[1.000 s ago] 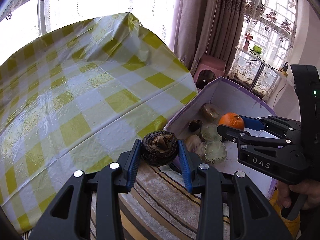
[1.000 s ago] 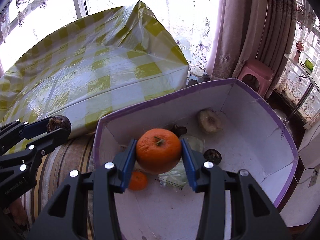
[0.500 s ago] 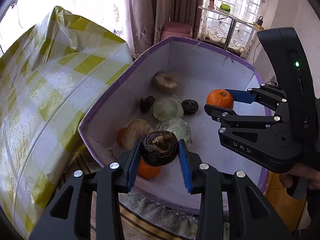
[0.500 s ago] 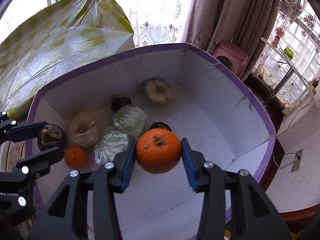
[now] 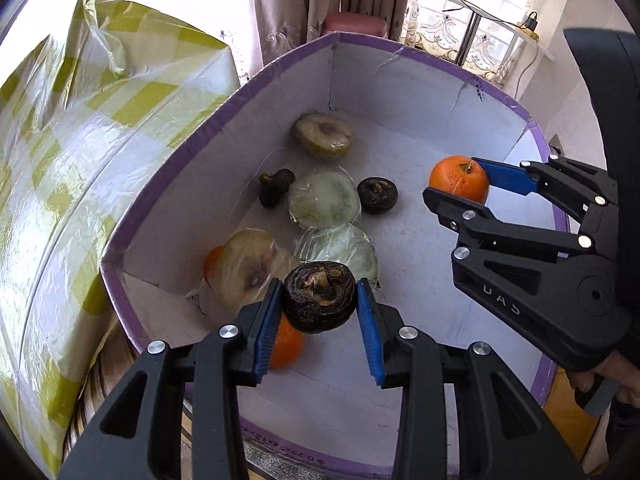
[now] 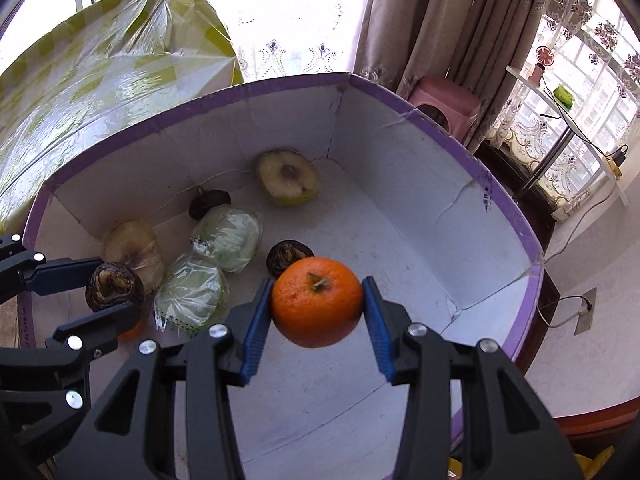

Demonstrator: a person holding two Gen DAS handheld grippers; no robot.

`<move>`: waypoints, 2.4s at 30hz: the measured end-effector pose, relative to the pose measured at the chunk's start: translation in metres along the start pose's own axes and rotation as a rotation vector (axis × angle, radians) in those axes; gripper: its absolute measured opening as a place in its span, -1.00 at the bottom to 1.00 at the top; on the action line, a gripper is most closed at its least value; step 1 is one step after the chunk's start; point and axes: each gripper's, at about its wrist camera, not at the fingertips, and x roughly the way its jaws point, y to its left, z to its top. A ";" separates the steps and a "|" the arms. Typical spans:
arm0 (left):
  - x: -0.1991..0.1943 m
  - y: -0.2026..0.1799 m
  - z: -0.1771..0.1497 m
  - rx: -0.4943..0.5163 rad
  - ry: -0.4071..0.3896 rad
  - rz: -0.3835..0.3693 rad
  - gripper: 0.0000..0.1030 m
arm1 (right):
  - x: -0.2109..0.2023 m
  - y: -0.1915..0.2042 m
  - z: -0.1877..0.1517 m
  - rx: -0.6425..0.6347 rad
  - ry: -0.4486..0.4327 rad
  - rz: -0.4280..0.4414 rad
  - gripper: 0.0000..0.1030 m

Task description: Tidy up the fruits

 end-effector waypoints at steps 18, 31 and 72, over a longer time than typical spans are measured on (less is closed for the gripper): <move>0.027 0.025 0.043 -0.047 0.003 0.043 -0.31 | 0.008 0.000 0.000 -0.003 0.023 -0.011 -0.12; 0.014 0.029 0.036 -0.080 -0.040 0.023 0.34 | 0.002 0.001 0.000 0.002 -0.003 -0.032 0.29; -0.045 0.025 -0.037 -0.246 -0.209 -0.120 0.69 | -0.055 -0.010 -0.017 0.062 -0.077 -0.059 0.40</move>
